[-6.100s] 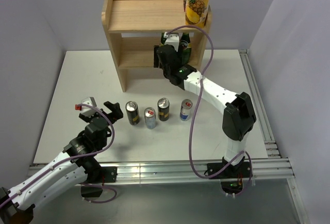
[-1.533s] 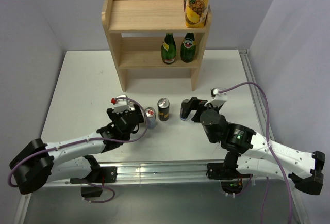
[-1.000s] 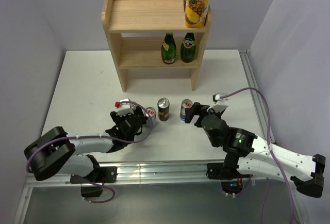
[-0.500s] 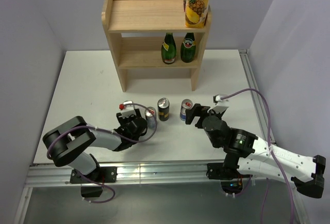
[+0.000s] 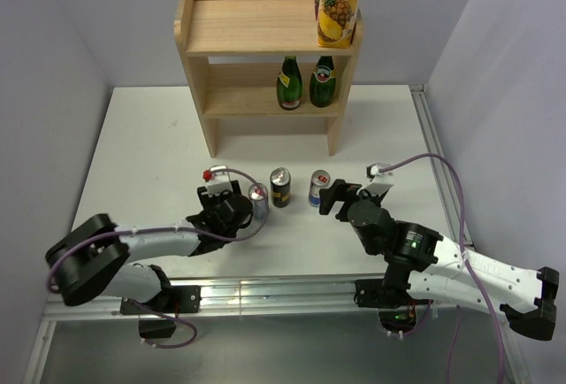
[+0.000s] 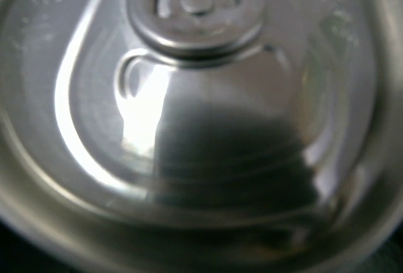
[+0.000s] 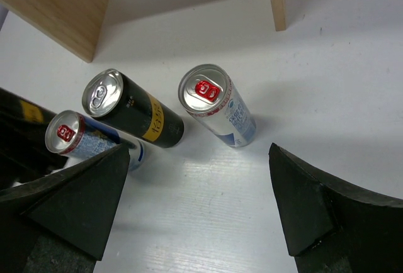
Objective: Place and organize the beverage onto the shelf
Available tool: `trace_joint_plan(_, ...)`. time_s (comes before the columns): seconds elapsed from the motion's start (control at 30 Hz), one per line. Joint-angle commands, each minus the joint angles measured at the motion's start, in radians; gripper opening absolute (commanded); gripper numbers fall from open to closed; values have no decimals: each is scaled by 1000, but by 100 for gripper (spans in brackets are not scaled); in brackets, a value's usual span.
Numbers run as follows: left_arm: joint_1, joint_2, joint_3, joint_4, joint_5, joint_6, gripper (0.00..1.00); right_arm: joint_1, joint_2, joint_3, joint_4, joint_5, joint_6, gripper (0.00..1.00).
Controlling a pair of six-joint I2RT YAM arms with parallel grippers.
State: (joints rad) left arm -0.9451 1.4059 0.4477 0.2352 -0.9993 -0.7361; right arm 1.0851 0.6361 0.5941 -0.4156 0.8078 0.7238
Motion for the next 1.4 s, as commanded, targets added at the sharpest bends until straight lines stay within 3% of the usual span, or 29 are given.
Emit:
trace_joint_plan(0.0,-9,-169,108,-77,-29,67,0,7,0,-5,14,30,0,98)
trace_joint_plan(0.2,-1,-286,300,-161,5,249,0,7,17,-14,43,25,0,98)
trace_joint_plan(0.4,52,-193,532,-165,68,415,0,7,30,-16,64,22,-1,98)
trace_joint_plan(0.6,156,-88,696,-157,143,483,0,7,7,-22,55,21,3,98)
trace_joint_plan(0.93,285,36,807,-94,218,540,0,9,-12,-57,57,-12,37,97)
trace_joint_plan(1.37,368,189,862,-31,284,478,0,10,13,-105,86,-27,65,97)
